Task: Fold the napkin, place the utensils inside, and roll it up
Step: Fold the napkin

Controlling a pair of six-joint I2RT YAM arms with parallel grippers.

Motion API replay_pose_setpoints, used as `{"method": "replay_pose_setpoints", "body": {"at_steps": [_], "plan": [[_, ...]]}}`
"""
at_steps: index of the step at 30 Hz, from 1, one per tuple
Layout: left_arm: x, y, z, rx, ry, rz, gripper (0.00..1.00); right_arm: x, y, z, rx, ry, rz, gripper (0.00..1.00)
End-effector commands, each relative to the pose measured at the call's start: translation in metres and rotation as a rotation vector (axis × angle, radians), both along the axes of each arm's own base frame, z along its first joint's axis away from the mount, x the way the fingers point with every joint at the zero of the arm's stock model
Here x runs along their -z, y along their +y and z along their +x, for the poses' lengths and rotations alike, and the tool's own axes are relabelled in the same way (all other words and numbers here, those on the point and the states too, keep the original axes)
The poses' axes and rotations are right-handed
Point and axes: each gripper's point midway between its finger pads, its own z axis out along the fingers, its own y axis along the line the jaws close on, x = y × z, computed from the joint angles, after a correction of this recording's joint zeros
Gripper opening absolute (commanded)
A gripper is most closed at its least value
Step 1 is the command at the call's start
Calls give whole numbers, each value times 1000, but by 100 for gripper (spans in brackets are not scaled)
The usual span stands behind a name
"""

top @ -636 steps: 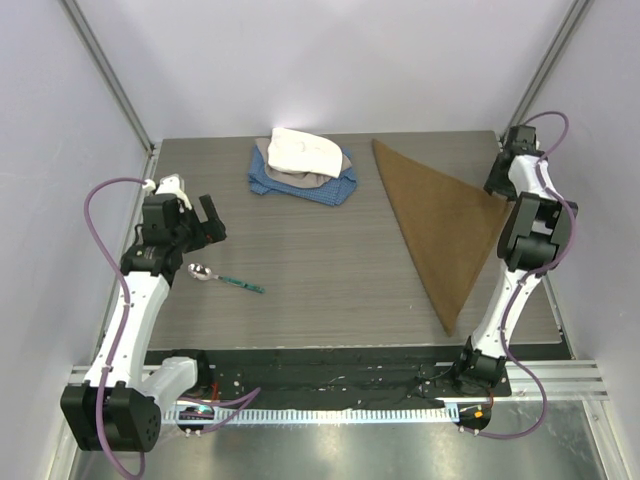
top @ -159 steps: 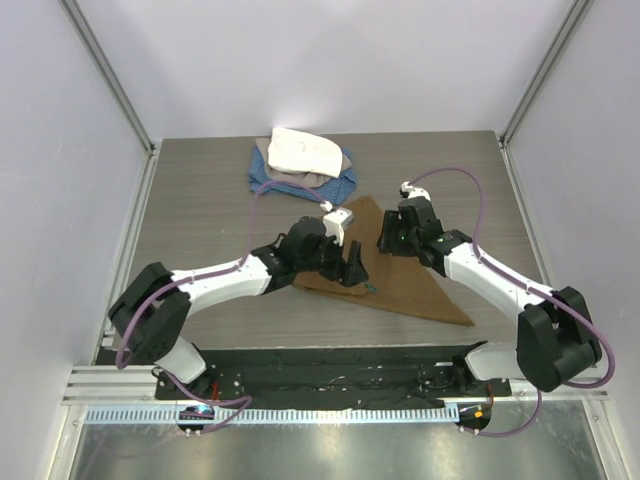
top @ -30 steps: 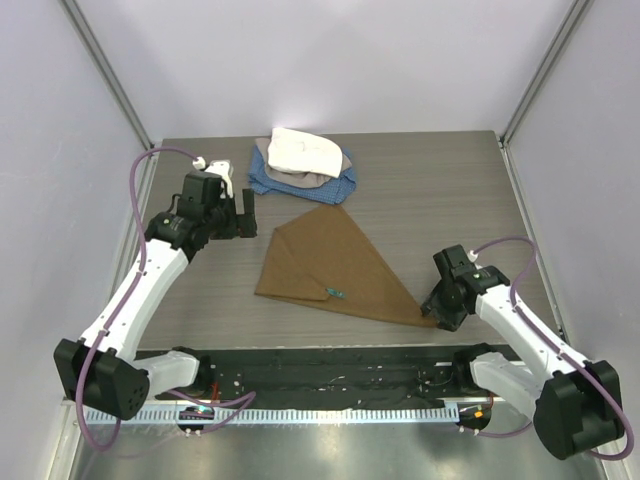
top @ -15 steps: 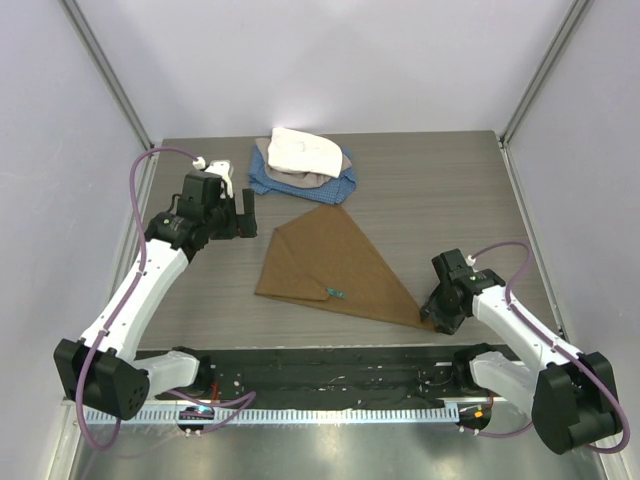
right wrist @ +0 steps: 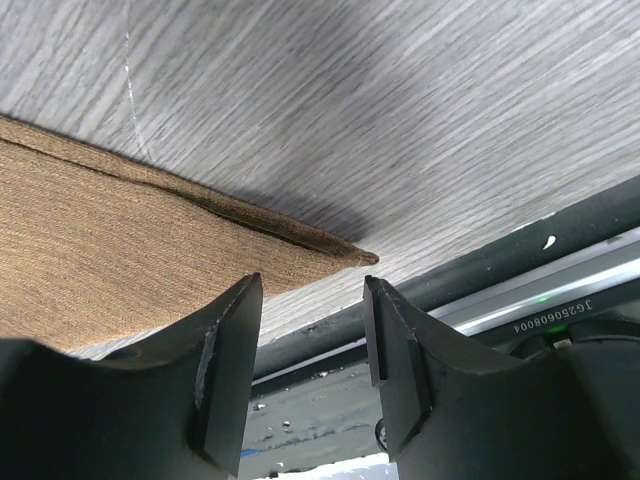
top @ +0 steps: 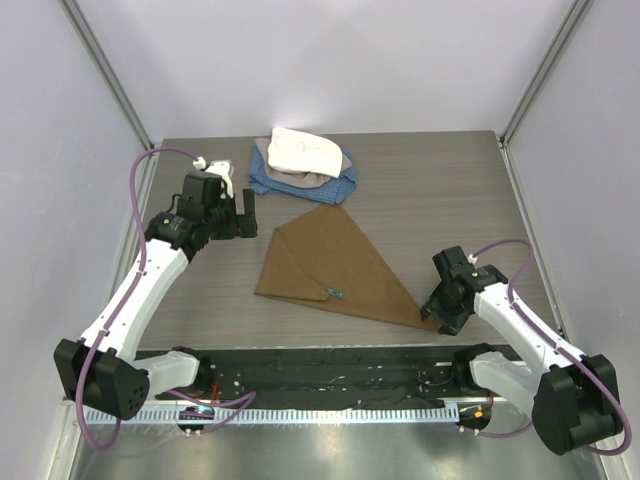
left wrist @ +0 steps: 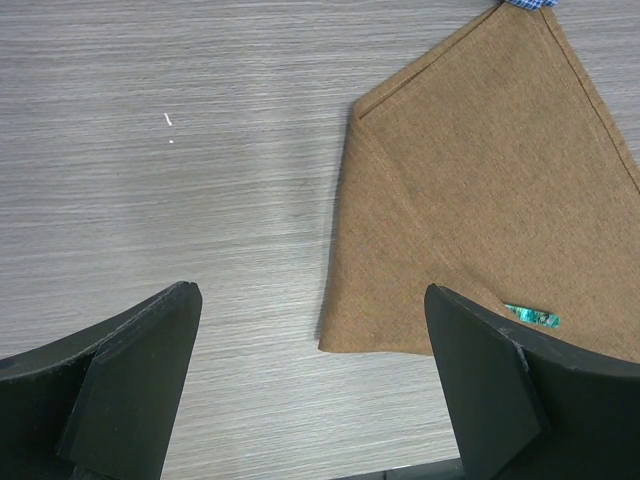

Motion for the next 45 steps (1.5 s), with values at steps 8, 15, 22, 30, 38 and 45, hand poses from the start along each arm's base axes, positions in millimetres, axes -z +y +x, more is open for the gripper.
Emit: {"method": "replay_pose_setpoints", "body": {"at_steps": [8, 15, 22, 30, 38, 45], "plan": [[-7, -2, 2, 20, -27, -9, 100, 6, 2, 4, 44, 6, 7, 53], [-6, -3, 2, 23, -26, -14, 100, 12, 1, 8, 47, 5, -3, 52], [-7, -3, 2, 25, -29, -16, 100, 23, 0, 4, 59, 15, -7, 49], [-7, -3, 2, 23, -30, -15, 100, 23, -2, 12, 35, -4, -25, 36], [-6, -3, 1, 24, -28, -14, 100, 8, -1, 34, -36, -58, -54, 19], [-2, -1, 3, 17, -21, -4, 100, -25, 20, 74, -221, -177, -142, 1]]}}
